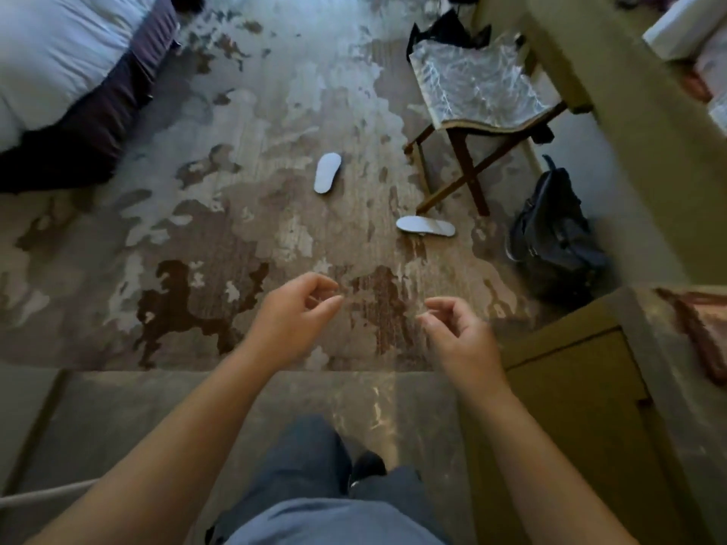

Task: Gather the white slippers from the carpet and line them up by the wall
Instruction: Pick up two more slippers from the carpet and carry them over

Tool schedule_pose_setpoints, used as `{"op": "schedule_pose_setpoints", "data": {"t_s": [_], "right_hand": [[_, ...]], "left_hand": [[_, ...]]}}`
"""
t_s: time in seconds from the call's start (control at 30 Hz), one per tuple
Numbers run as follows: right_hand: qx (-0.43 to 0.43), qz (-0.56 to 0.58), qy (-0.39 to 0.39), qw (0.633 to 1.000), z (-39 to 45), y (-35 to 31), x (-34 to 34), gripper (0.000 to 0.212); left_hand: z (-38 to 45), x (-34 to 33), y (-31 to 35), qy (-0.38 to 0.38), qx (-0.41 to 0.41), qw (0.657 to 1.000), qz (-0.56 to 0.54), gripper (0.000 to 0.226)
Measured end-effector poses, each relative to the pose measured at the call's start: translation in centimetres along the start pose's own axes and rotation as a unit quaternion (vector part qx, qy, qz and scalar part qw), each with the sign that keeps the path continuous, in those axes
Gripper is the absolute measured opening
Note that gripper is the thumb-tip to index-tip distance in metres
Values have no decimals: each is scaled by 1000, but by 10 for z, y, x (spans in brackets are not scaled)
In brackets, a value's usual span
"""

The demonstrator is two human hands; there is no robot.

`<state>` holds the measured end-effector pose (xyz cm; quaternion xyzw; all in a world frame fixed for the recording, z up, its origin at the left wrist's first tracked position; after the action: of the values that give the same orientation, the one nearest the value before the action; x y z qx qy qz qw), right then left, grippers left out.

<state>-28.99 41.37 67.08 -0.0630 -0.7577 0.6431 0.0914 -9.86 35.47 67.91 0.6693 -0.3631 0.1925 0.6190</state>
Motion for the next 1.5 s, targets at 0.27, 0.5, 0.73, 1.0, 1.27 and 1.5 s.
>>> {"op": "schedule_pose_setpoints", "data": {"t_s": [0.27,0.5,0.73,1.0,1.27,1.5], "right_hand": [[47,-7,-93,995,189,-36,-79,16],[-8,-6,-67,998,341,-41,-116,17],[-96,-24,17,995,456,-21,-101,15],[-132,-18,27,991,666,24,-117,8],[-148,-58,-15,987,850,85,-151,9],[-176,-137,-37,974,950,295,-182,19]], "left_hand": [[114,41,-93,71,143,987,-24,5],[297,100,-98,68,118,991,-4,9],[473,128,-75,48,75,996,4,9],[669,100,-128,16,133,990,35,17],[815,33,-223,-93,235,962,100,33],[919,-116,-382,-149,271,944,118,38]]}}
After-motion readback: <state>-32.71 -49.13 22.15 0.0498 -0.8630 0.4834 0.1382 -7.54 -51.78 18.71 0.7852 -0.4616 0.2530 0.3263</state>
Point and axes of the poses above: each hand's wrist, its own z-axis towards the middle knuckle, its own x-axis out of the back of the hand, y = z × x, the point moved 6 cm from there along z, towards the middle knuckle, and after that the axes turned 13 degrees about z, right-handed, at the moved point
